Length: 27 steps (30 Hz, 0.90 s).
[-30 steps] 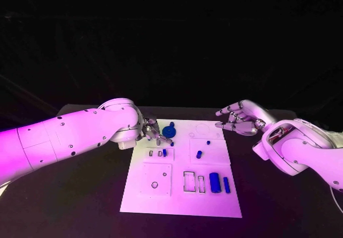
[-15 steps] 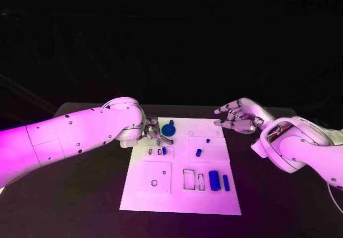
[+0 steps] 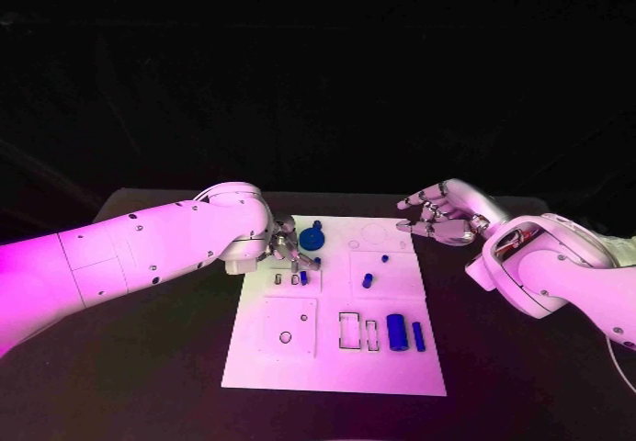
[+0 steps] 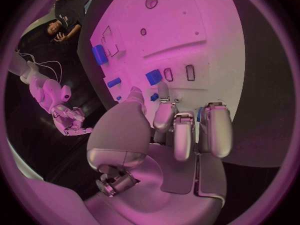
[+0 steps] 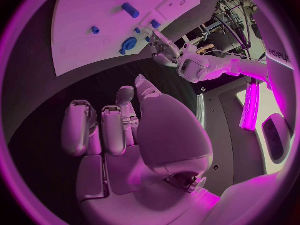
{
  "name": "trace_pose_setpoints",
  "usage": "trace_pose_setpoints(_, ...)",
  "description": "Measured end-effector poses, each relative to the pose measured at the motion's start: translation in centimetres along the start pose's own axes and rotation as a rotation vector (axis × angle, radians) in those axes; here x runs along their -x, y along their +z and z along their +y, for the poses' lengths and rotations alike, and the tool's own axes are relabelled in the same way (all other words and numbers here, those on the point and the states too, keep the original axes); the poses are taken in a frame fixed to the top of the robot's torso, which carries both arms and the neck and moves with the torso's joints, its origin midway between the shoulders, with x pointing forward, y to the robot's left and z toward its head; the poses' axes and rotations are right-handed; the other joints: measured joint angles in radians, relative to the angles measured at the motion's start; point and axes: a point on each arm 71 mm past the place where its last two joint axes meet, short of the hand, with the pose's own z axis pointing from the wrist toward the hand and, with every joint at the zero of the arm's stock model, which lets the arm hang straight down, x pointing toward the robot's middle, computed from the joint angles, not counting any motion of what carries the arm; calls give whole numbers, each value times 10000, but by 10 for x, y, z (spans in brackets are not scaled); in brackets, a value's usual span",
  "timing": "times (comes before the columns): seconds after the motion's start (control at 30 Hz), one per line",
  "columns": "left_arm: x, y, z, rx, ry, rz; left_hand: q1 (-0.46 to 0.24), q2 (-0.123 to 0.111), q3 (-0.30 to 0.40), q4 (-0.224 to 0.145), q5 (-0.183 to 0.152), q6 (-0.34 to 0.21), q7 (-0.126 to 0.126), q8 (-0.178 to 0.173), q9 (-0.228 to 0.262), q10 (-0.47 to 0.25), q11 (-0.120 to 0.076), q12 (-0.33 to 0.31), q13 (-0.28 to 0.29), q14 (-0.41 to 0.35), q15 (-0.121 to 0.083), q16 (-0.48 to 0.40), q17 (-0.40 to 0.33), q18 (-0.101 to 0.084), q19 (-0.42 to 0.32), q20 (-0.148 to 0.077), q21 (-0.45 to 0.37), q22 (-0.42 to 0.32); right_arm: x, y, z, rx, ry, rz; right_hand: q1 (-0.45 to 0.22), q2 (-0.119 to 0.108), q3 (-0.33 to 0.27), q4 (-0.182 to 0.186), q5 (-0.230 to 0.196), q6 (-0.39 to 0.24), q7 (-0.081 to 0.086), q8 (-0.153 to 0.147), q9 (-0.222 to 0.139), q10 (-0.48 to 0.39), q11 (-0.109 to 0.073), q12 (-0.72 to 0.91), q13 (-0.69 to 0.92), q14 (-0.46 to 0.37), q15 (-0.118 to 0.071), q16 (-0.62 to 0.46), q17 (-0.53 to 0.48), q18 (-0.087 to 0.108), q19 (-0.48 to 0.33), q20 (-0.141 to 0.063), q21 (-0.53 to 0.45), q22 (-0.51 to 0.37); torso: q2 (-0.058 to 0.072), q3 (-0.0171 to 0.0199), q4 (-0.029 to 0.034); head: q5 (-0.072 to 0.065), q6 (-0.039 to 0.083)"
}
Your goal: Assemble the parts on the task board
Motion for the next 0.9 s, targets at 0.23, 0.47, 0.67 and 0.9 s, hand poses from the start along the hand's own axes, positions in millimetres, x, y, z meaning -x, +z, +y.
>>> trace_pose_setpoints(0.23,-2,2,-1,12,23,126,107,186,-14,-14,0,-71,1,66,100,0,0,-24,0,0,0,0,-1,0,0,0,0,-1,-1,1,1,26,4,11,0,0,0,0,0,0,0,0,0,0,0,-19,-18,0,0,0,0,0,-33,-33,0,-1,0,0,1,-46,-5)
trace_pose_setpoints(0.47,-4,4,0,34,56,293,229,308,-57,-27,0,-107,36,85,193,0,0,-24,9,0,0,0,-1,-1,0,0,0,-1,-1,1,1,32,-2,16,0,0,0,0,0,0,0,0,0,1,0,-19,-49,0,0,0,-15,0,-32,-32,0,-1,-1,1,7,-70,14)
trace_pose_setpoints(0.67,-6,4,0,26,102,403,249,328,-68,-16,0,-141,1,85,228,0,1,-23,9,0,1,0,-1,-1,0,0,0,-1,-1,1,1,31,-5,20,0,0,0,0,0,0,0,0,0,1,0,-19,-49,0,0,0,-15,1,-32,-32,0,-1,0,5,13,-47,11)
trace_pose_setpoints(0.9,-7,5,-3,-12,153,539,355,434,-96,-43,0,-140,2,136,307,-1,1,-23,19,0,0,0,-2,0,-1,0,0,-2,-2,2,1,29,-2,22,0,0,-28,27,-1,0,0,0,0,-35,-36,-96,-81,0,0,0,-26,1,-32,-32,-44,-22,8,8,12,-46,-16)
